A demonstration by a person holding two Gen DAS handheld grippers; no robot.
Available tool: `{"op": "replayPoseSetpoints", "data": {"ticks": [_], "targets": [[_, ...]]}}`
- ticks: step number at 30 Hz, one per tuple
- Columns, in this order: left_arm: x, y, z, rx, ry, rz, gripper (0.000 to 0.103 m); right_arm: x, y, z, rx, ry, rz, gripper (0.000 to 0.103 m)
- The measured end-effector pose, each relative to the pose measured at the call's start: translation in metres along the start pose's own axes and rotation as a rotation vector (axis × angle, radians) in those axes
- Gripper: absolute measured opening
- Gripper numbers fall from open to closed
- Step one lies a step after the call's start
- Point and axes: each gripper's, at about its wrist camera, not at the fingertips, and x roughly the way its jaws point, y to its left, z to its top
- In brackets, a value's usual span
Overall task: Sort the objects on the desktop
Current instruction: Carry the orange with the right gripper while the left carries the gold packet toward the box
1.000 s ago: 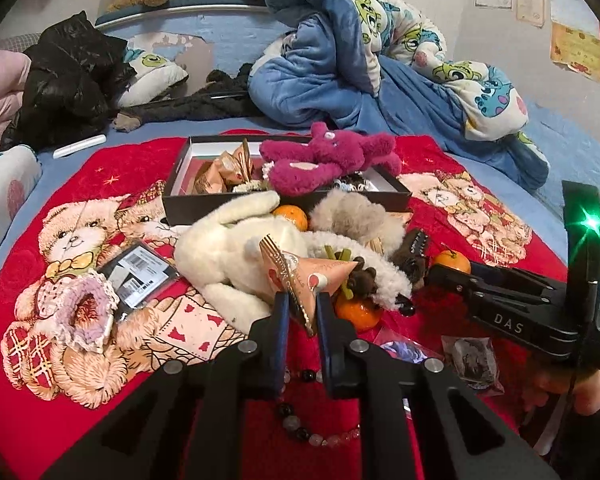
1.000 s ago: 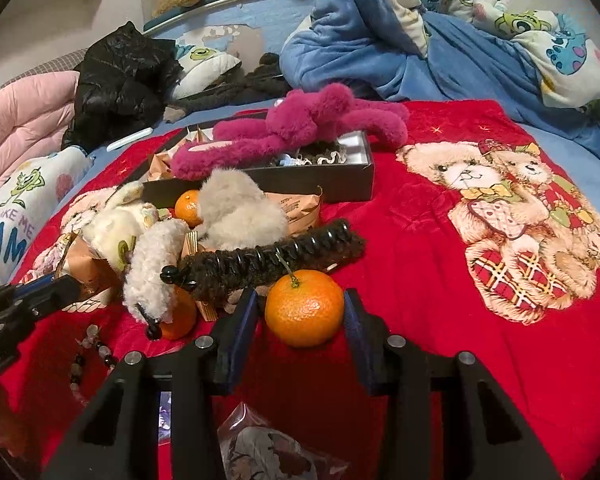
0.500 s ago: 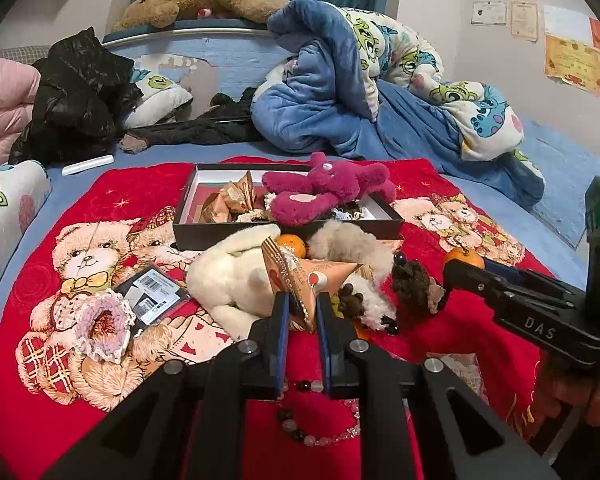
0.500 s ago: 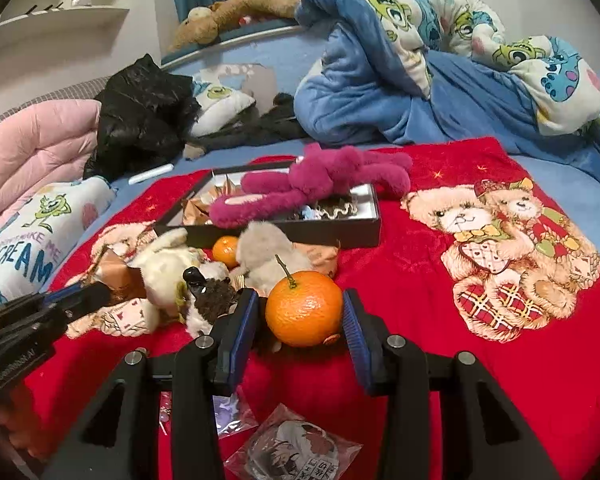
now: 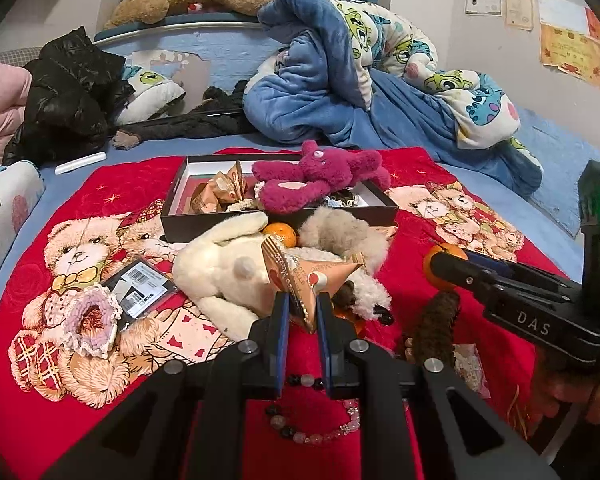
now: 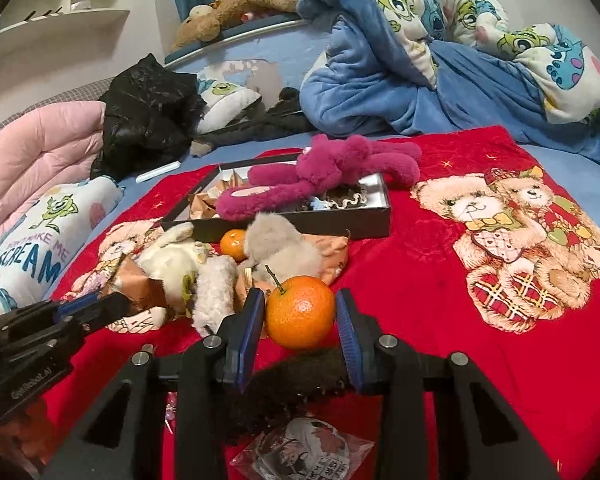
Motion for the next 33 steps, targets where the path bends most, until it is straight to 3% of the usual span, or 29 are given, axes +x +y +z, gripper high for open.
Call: {"op": "replayPoseSetpoints", "data": {"ticks": [33], "targets": [[0.000, 0.005, 0.002, -0.005, -0.019, 0.074, 0.014, 0.005, 0.023, -0.004, -0.033, -0.005, 0.020, 0.035]]}}
